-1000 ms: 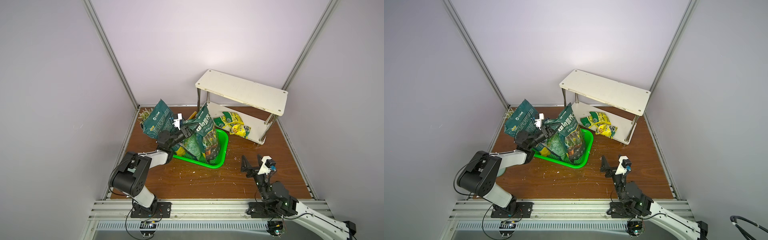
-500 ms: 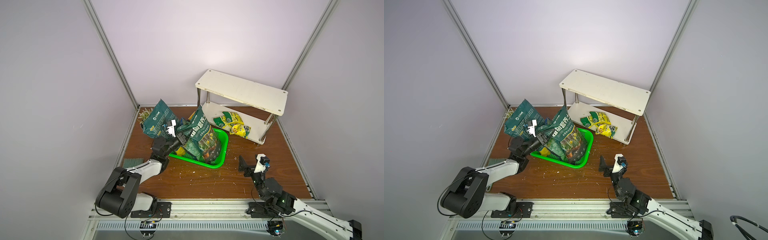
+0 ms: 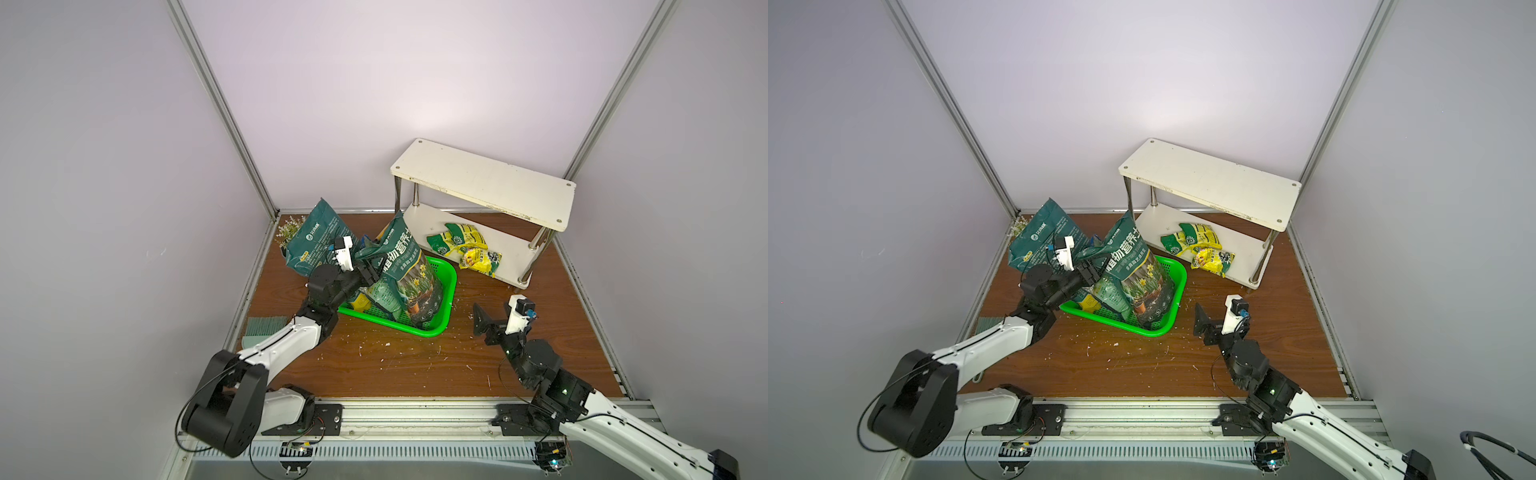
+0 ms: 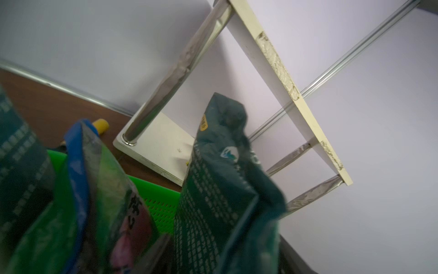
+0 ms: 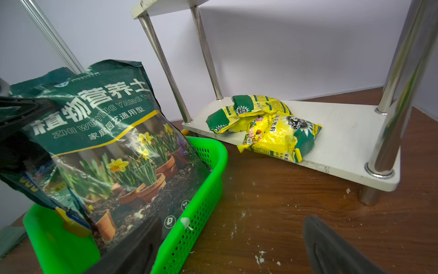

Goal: Take down the fertilizer bag from the shelf
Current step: Place the fertilizer bag in the storage box, then pick up the fertilizer bag from the shelf.

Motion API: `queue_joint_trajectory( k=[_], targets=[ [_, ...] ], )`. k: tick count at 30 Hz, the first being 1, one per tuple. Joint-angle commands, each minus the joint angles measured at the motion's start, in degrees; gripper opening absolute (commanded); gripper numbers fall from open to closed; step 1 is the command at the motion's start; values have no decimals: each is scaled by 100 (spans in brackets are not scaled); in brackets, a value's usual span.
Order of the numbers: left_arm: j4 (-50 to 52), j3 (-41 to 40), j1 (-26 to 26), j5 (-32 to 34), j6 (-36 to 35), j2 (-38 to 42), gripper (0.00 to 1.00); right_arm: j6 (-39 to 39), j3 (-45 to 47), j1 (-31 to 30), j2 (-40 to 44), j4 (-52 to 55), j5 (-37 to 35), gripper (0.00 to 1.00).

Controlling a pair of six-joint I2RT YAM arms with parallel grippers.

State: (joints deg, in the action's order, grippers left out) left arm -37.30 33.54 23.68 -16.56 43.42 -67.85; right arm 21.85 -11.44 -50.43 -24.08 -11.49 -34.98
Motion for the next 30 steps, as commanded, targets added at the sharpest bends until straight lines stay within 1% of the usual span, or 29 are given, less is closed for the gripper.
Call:
queue_joint_trajectory(
  k=[1,5,8,9,11,13,15,17,19,20,21,22,23,24,26,27,28,29,30],
  targets=[
    [1969,489,547,1499,-969,936,99,442,-518,69,-196,129,440,99],
    [3060,567,550,1974,-903,1854,100,783,-698,176,-319,87,255,99],
    [3550,534,549,2381,-972,2534,100,839,-904,307,-594,169,386,99],
    [3640,557,541,2530,-999,2746,100,808,-1083,353,-807,269,378,99],
    [3705,734,512,2711,-1065,2896,100,708,-1468,480,-1431,396,271,99],
    [3958,1257,317,2577,-1103,2619,100,495,-1993,719,-2237,500,311,99],
    [4385,2078,-101,1847,-1183,1962,100,-64,-2715,944,-3170,600,650,99],
    [4886,2859,-440,1303,-1269,1317,100,-656,-3500,974,-3931,871,603,98],
    [5253,3323,-628,1341,-1416,875,100,-1339,-4085,974,-4407,948,410,96],
    [5359,3385,-652,1479,-1543,745,100,-1893,-4265,967,-4548,881,464,96],
    [5422,3335,-894,1199,-1480,697,100,-2484,-4428,971,-4648,887,602,96],
    [5309,3183,-1277,586,-1179,724,100,-2964,-4604,974,-4729,1006,682,96],
    [4942,2927,-1674,-193,-1087,831,100,-3572,-4745,965,-4783,1142,772,95],
    [4521,2574,-2113,-885,-839,989,100,-4087,-4842,961,-4822,1326,876,95],
    [3859,2036,-2994,-1617,-435,1317,100,-5021,-4958,964,-4848,1793,1101,93],
    [3790,1932,-3422,-1794,-443,1446,100,-5466,-4991,965,-4858,2064,1147,93],
    [4031,2039,-3668,-1831,-681,1484,100,-5813,-4986,965,-4861,2277,1164,93],
    [4759,2405,-3739,-1414,-1163,1486,100,-6212,-4977,965,-4877,2506,1195,94],
    [5179,2692,-3666,-1004,-1475,1533,99,-6567,-4980,965,-4917,2750,1215,95]
  ],
)
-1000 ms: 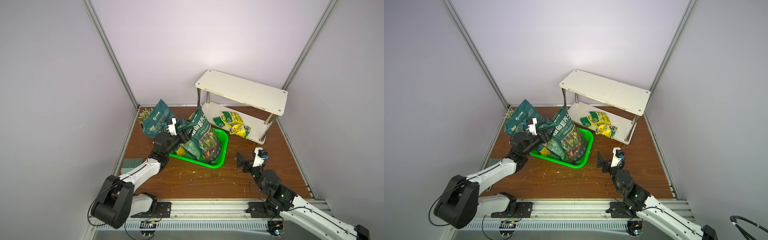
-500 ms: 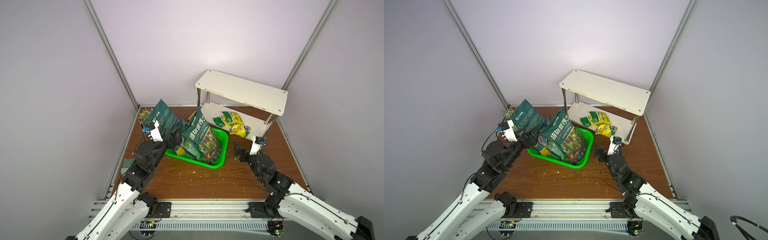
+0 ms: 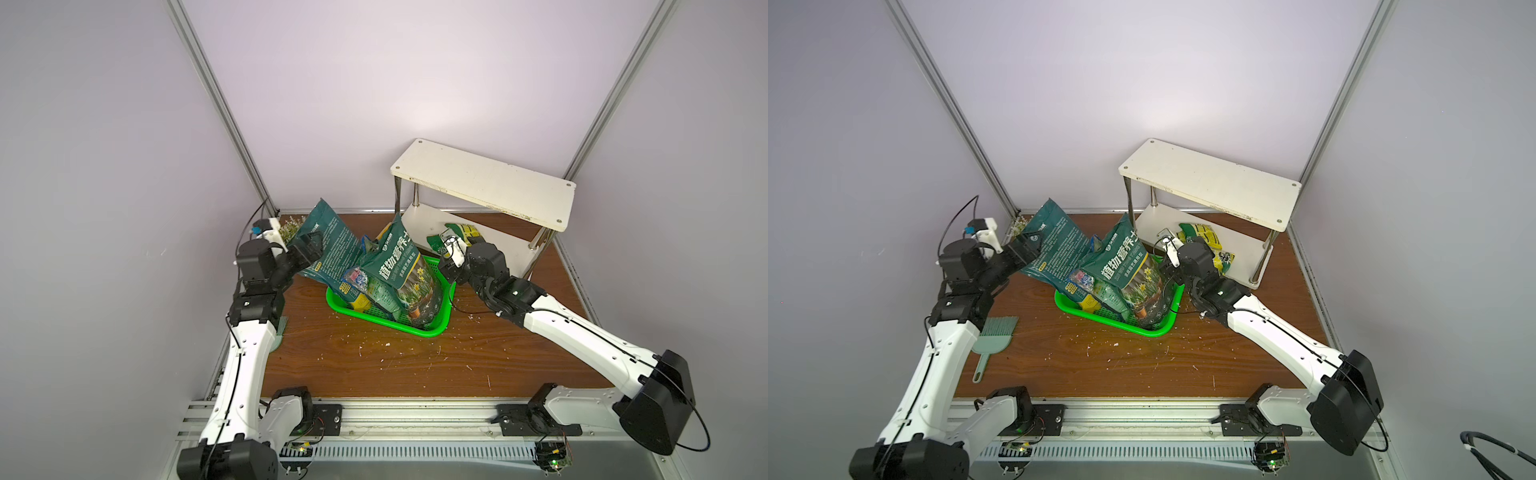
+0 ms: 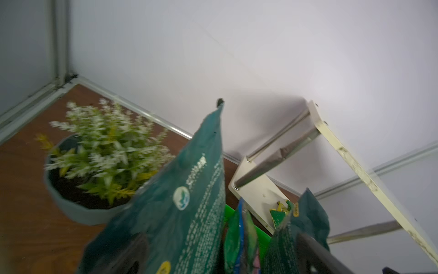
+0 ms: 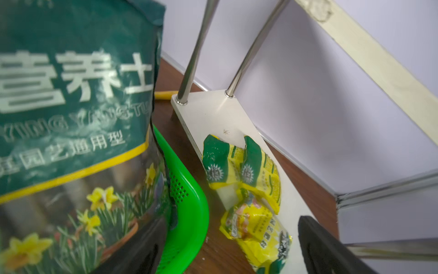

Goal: Take down the fertilizer bag from the shelf
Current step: Pick up the fertilizer bag from the shelf.

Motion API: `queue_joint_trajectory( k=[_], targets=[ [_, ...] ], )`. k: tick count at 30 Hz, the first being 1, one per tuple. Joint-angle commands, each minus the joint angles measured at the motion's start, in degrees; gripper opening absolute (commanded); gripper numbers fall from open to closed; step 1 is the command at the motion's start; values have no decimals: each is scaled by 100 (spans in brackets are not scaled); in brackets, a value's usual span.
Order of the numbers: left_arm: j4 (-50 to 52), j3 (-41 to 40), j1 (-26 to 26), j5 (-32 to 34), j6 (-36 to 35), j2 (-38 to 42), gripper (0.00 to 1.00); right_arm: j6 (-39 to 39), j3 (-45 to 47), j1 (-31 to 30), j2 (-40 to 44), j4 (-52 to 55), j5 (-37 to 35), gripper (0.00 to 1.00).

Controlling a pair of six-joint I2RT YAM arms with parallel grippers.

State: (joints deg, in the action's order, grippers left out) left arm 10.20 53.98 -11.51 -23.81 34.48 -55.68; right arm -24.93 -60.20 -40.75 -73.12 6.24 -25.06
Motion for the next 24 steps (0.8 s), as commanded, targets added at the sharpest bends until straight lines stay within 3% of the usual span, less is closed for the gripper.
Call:
queue_joint_trajectory(
  k=[1,3,8,12,16,20,24],
  targets=[
    [433,643,-94,-120,-629,427,100,-2097,-125,-11,-77,1259,215,94],
    [188,401,-49,-142,-601,685,99,-2282,-152,-11,-235,1590,-154,94],
    [334,296,207,-424,-857,591,99,-2681,72,10,-567,1117,-1079,89],
    [370,92,298,-939,-894,416,100,-2584,-42,120,-1019,982,-1187,83],
    [592,136,573,-508,-1115,539,100,-2439,-133,283,-1512,943,-1268,81],
    [798,236,987,-895,-1194,216,100,-2365,-201,453,-1733,689,-1223,80],
    [907,284,1230,-466,-1286,382,100,-2266,-207,528,-1839,265,-1230,80]
  ],
)
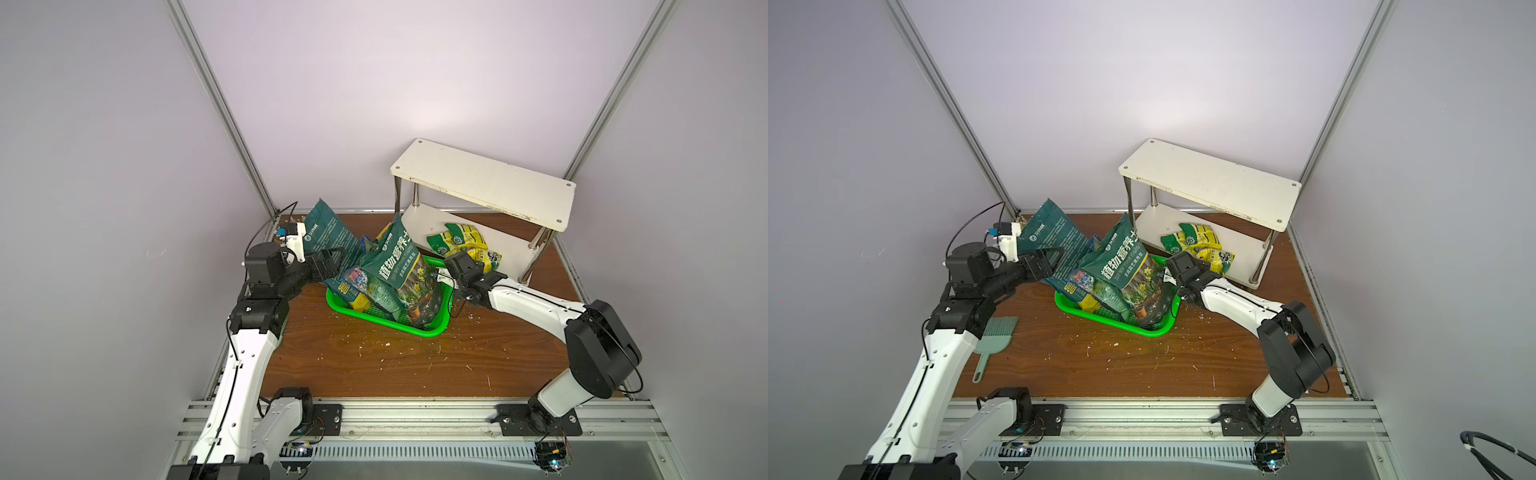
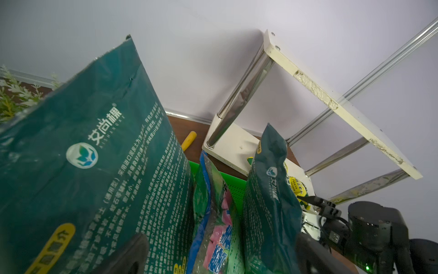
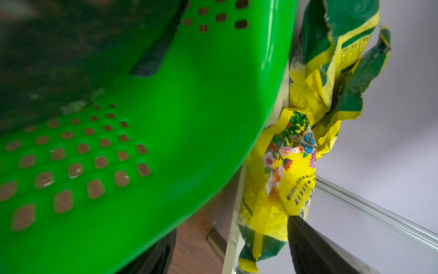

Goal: Take down the fertilizer bag from the shelf
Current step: Pick up the fertilizer bag from the shelf.

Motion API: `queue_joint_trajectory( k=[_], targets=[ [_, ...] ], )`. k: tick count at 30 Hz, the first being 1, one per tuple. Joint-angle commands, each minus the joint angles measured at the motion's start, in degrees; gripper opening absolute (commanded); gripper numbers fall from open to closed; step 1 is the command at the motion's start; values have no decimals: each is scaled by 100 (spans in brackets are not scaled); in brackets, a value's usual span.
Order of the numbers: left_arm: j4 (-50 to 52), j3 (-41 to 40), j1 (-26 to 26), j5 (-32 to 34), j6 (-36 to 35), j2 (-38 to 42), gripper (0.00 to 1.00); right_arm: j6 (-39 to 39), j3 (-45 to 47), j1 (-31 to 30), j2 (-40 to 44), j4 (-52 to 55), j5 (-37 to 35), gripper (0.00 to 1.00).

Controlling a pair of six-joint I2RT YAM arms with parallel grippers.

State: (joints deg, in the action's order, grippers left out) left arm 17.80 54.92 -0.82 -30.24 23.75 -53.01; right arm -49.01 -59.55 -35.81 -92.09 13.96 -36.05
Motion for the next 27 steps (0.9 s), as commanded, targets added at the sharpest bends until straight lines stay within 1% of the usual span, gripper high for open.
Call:
queue_joint_trajectory(
  k=[1,3,5,8,10,13,16,18,25,27],
  targets=[
    [246,225,336,249,-266,72,99,184,-259,71,31,-611,-108,80],
    [354,247,585,123,-299,-55,100,236,-291,133,-75,-716,-74,77],
    [370,230,664,46,-292,-67,100,269,-321,178,-163,-808,-9,75],
    [415,276,662,337,-351,116,100,353,-335,214,-242,-904,194,74],
    [410,273,658,409,-328,217,100,429,-401,240,-358,-855,283,73],
    [413,287,649,379,-293,239,100,534,-541,312,-596,-752,261,66],
    [375,268,595,362,-264,282,100,674,-678,356,-743,-634,500,58],
    [356,255,536,361,-273,322,100,766,-756,387,-781,-629,647,49],
    [260,168,340,216,-234,336,100,968,-886,447,-807,-402,964,8],
    [258,167,320,168,-230,318,100,1033,-876,486,-735,-367,1046,0]
  ],
)
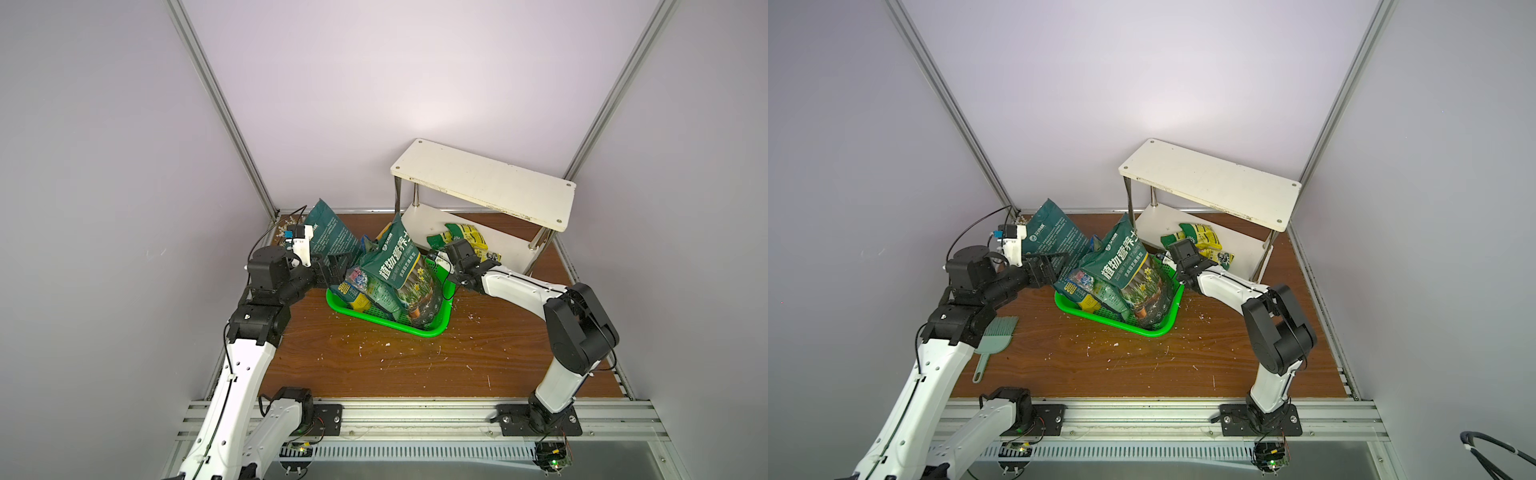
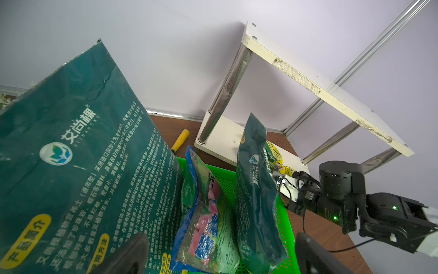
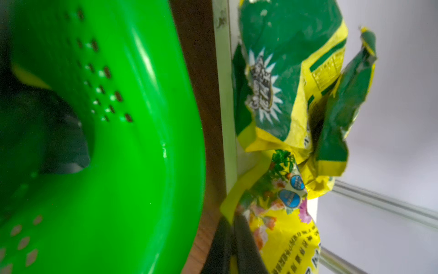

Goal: Take down the fertilizer bag from the shelf
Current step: Pick up the fertilizer bag from the shelf.

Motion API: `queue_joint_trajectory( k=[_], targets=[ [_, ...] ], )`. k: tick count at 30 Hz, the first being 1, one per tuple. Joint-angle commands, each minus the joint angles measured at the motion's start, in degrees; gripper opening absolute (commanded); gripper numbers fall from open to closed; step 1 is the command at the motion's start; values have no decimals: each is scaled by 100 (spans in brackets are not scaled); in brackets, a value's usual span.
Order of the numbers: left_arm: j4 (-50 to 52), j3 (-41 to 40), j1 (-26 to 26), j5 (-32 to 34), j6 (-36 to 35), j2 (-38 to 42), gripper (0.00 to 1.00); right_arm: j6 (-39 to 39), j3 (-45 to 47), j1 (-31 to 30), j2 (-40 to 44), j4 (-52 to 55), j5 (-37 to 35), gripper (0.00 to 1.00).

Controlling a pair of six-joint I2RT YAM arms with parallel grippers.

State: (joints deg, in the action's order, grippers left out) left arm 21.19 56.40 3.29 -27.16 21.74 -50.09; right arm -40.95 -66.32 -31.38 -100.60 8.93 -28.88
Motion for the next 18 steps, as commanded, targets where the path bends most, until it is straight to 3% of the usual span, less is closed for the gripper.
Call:
queue_joint_trajectory(
  k=[1,18],
  targets=[
    [-83,17,-108,-156,-27,25,100,293,-205,65,183,144,388,0],
    [-151,-51,-182,-223,71,60,100,2513,-65,87,2553,-249,340,0]
  ],
)
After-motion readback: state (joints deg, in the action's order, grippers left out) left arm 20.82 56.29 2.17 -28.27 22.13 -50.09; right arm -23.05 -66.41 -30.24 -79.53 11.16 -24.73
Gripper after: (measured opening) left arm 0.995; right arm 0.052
